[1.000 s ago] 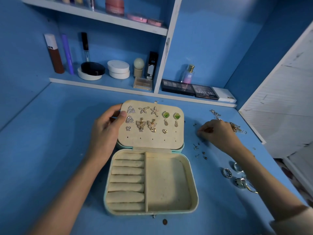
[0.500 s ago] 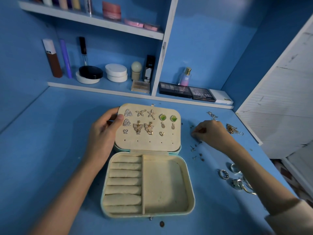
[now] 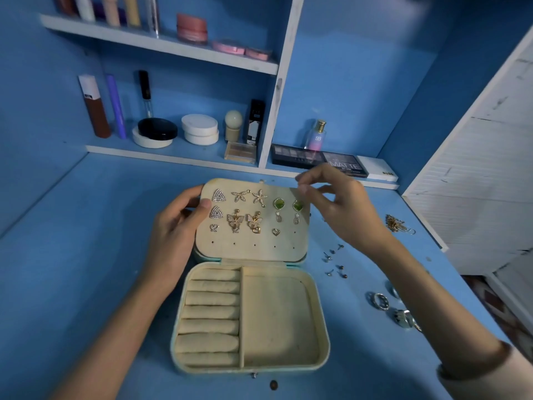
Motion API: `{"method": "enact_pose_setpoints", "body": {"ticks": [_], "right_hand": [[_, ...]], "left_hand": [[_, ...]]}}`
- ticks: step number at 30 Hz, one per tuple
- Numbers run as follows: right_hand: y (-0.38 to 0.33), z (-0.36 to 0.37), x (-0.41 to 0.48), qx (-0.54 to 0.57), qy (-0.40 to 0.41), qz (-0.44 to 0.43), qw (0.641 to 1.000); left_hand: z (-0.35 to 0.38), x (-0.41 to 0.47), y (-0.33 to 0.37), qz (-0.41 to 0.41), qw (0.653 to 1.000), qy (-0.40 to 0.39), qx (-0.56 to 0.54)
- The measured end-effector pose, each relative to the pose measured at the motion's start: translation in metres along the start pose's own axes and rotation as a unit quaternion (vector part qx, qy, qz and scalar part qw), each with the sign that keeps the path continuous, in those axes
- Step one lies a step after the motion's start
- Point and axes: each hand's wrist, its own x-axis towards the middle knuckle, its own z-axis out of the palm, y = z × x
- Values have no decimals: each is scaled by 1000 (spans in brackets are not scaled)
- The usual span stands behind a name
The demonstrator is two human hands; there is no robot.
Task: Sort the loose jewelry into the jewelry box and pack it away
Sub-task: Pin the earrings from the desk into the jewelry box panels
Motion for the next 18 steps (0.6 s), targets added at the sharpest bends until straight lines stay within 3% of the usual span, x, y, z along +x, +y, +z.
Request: {"method": "enact_pose_setpoints", "body": {"ticks": [3, 6, 7, 9, 11, 13, 15, 18], "right_hand": [[-12, 5, 2, 23, -64, 4, 998], [-15, 4, -2, 27, -83, -13, 996], [-15, 3, -4, 28, -83, -18, 996], [-16, 1, -7, 29, -81, -22, 996], [-18, -1, -11, 27, -77, -25, 996], [-20, -4, -14, 28, -70, -30, 997], [-22, -6, -18, 29, -68, -34, 997], [-25, -10, -26, 15, -65, -36, 997]], "left_hand": [[-1, -7, 8, -5, 1000, -2, 17], [2, -25, 31, 41, 990, 84, 105], [7, -36, 40, 30, 993, 96, 68], [26, -62, 61, -70, 989, 50, -119], [47, -82, 70, -227, 936, 0, -268], [61, -92, 66, -336, 875, -11, -349], [66, -94, 64, -390, 822, 20, -414], [67, -92, 64, -411, 782, 62, -465]]}}
